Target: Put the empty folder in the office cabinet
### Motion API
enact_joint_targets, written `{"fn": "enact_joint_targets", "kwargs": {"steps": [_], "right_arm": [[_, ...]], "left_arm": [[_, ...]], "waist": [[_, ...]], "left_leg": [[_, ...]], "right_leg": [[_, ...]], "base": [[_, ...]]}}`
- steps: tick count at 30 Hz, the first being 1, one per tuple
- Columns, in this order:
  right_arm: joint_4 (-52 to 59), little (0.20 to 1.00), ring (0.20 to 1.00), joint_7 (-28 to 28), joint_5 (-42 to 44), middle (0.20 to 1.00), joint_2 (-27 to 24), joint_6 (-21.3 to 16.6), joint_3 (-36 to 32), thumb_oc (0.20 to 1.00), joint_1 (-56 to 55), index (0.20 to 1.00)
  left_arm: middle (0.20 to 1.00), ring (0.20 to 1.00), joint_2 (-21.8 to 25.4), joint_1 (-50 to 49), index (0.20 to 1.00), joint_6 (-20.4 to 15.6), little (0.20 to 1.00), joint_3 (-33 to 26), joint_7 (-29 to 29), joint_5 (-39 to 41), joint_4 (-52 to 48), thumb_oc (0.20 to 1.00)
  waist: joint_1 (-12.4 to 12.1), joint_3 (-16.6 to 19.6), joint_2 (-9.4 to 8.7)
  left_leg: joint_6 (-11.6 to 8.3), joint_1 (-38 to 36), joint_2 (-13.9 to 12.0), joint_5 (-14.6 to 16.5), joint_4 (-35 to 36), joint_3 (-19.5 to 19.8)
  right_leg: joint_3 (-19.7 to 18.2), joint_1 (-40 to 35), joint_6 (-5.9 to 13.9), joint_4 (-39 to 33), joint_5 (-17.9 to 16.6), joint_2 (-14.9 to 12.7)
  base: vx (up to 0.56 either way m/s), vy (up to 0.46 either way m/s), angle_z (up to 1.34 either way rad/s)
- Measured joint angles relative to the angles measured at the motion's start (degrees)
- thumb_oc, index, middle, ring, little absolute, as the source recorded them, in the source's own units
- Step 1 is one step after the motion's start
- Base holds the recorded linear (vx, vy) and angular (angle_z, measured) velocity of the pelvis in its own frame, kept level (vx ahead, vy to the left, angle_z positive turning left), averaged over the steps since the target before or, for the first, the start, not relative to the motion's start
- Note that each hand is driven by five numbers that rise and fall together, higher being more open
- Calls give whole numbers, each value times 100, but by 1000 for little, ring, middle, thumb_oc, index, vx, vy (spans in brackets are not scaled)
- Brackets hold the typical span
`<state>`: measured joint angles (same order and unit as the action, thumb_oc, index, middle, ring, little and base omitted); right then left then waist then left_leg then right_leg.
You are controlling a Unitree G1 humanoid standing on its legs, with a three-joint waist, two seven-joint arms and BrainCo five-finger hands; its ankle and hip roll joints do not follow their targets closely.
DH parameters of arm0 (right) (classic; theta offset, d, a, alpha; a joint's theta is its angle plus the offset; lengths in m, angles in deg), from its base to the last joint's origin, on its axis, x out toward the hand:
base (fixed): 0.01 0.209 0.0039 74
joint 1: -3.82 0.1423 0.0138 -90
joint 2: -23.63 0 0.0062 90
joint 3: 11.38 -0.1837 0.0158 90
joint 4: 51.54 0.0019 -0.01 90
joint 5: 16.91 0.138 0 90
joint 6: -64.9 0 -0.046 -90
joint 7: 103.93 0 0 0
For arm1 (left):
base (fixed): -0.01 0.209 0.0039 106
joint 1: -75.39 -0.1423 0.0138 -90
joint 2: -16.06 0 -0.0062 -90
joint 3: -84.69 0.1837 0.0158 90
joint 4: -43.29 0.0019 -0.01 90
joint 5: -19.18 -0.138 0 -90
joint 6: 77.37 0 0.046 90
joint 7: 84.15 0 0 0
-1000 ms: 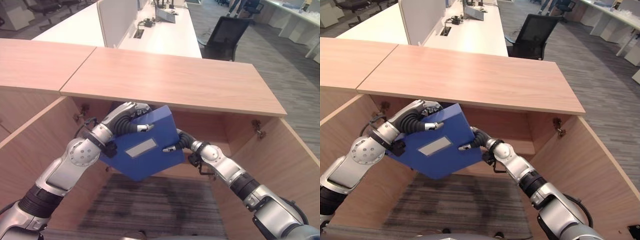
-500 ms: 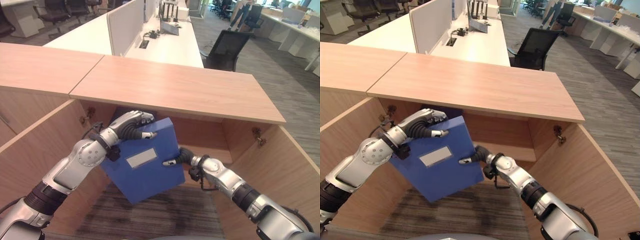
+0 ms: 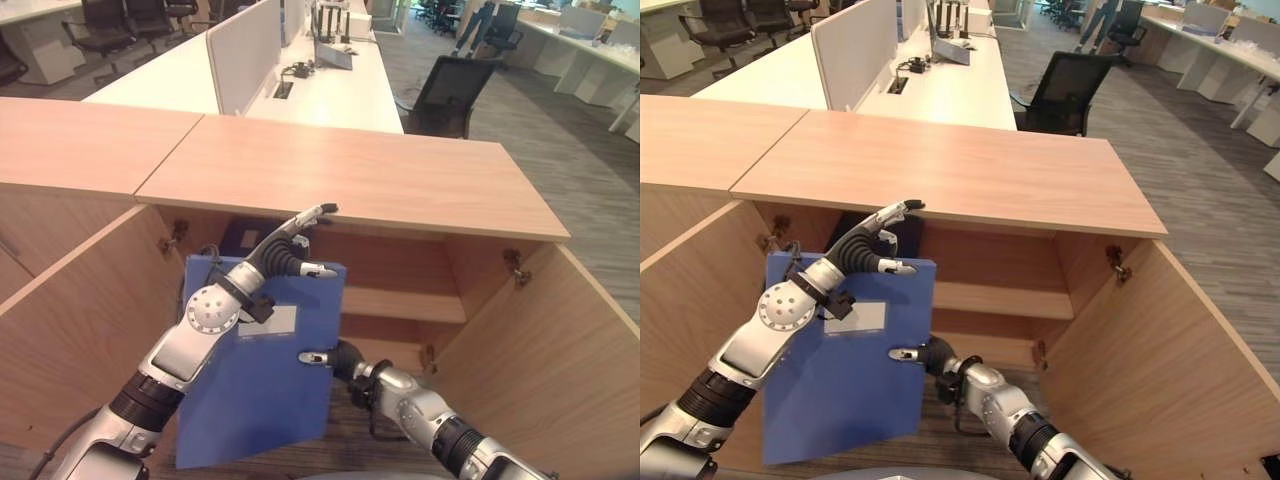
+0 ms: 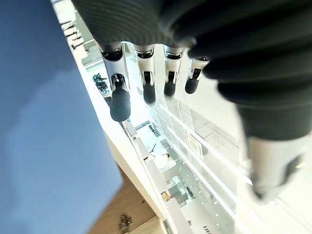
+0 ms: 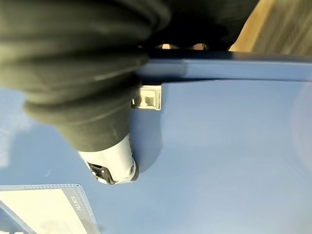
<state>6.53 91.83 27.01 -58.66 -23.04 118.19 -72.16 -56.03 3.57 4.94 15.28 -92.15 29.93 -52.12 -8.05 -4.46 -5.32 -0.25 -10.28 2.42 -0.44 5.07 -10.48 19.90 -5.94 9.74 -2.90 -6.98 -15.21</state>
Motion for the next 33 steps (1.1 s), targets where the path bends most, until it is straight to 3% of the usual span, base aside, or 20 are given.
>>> {"fn": "enact_joint_targets", "kwargs": {"steps": [4,8,11,15,18,22,24,26,27,29,30,31,32,33], "right_arm": [[-172,200,200,37,1,200,-14,-8,-264,200,-160,200],[-415,200,200,72,-4,200,-59,14,-413,200,-383,200],[-602,200,200,-226,184,200,8,51,-1568,200,-779,200],[-725,200,200,-516,226,200,-275,37,-2273,200,-781,200],[-691,200,200,-567,208,200,-343,54,-2214,200,-907,200],[-692,200,200,-606,188,200,-378,64,-2261,200,-931,200],[-701,200,200,-700,132,200,-394,70,-2396,200,-932,200],[-772,200,200,-788,94,200,-402,71,-2448,200,-940,200],[-917,200,200,-820,95,200,-385,73,-2476,200,-938,200],[-1325,200,200,-885,96,200,-384,91,-2552,200,-808,200],[-1369,200,200,-972,99,200,-403,107,-2612,200,-830,200],[-1374,200,200,-979,103,200,-452,95,-2637,200,-782,200],[-1378,200,200,-997,105,200,-500,94,-2679,200,-738,200],[-1359,200,200,-1029,113,200,-511,93,-2692,200,-736,200]], "left_arm": [[1000,1000,29,-144,1000,94,1000,-100,7,149,439,1000],[1000,1000,-12,-641,1000,129,1000,-581,39,318,717,1000],[1000,1000,-347,-1404,1000,153,1000,-1214,176,720,862,1000],[1000,1000,-470,-1897,1000,317,1000,-1391,287,1032,1040,1000],[1000,1000,-528,-2117,1000,350,1000,-1444,329,1169,1180,1000],[1000,1000,-962,-2502,1000,396,1000,-1623,398,1318,1675,1000],[1000,1000,-1160,-2508,1000,499,1000,-1608,431,1314,1932,1000],[1000,1000,-1159,-2546,1000,526,1000,-1594,440,1308,1939,1000],[1000,1000,-1160,-2576,1000,526,1000,-1593,473,1303,1951,1000],[1000,1000,-1272,-2635,1000,495,1000,-1588,501,1302,2147,1000],[1000,1000,-1281,-2687,1000,527,1000,-1505,526,1301,2217,1000],[1000,1000,-1317,-2806,1000,534,1000,-1453,525,1300,2221,1000],[1000,1000,-1369,-2966,1000,562,1000,-1357,529,1300,2243,1000],[1000,1000,-1355,-2983,1000,635,1000,-1287,519,1301,2241,1000]], "waist": [[-22,-18,23],[-11,-39,10],[-11,-146,33],[-10,-343,19],[-15,-416,-19],[160,-514,124],[365,-596,190],[445,-665,112],[434,-652,72],[434,-617,69],[428,-527,120],[412,-508,251],[436,-476,403],[420,-475,384]], "left_leg": [[2,7,17,1,2,5],[3,13,23,2,3,13],[20,15,73,46,6,70],[151,80,135,8,4,125],[207,70,118,17,4,138],[282,119,-77,66,6,181],[286,205,-120,70,10,366],[251,145,-68,78,64,462],[138,93,-71,152,64,579],[14,-33,-214,251,61,845],[-89,-54,-335,320,55,980],[-62,-61,-551,332,-8,1084],[-170,-68,-877,350,-65,1143],[-177,-74,-964,354,-163,1174]], "right_leg": [[-2,24,0,38,1,-22],[1,25,1,37,2,-45],[8,99,31,270,90,-111],[87,407,45,870,146,-308],[242,625,0,1256,188,-353],[-118,1130,44,1123,280,96],[-675,1555,162,747,207,342],[-758,1760,227,575,123,268],[-887,1760,204,569,138,285],[-877,1752,-50,984,123,354],[-821,1761,-152,1030,81,495],[-706,1669,-363,985,126,682],[-499,1527,-514,884,234,955],[-433,1393,-614,753,218,1078]], "base": [[1,27,0],[1,39,1],[5,93,9],[1,68,9],[45,-57,-2],[89,-109,1],[89,-77,38],[223,-198,51],[300,-289,58],[238,-252,68],[265,-307,51],[359,-413,46],[285,-339,32],[265,-327,28]]}}
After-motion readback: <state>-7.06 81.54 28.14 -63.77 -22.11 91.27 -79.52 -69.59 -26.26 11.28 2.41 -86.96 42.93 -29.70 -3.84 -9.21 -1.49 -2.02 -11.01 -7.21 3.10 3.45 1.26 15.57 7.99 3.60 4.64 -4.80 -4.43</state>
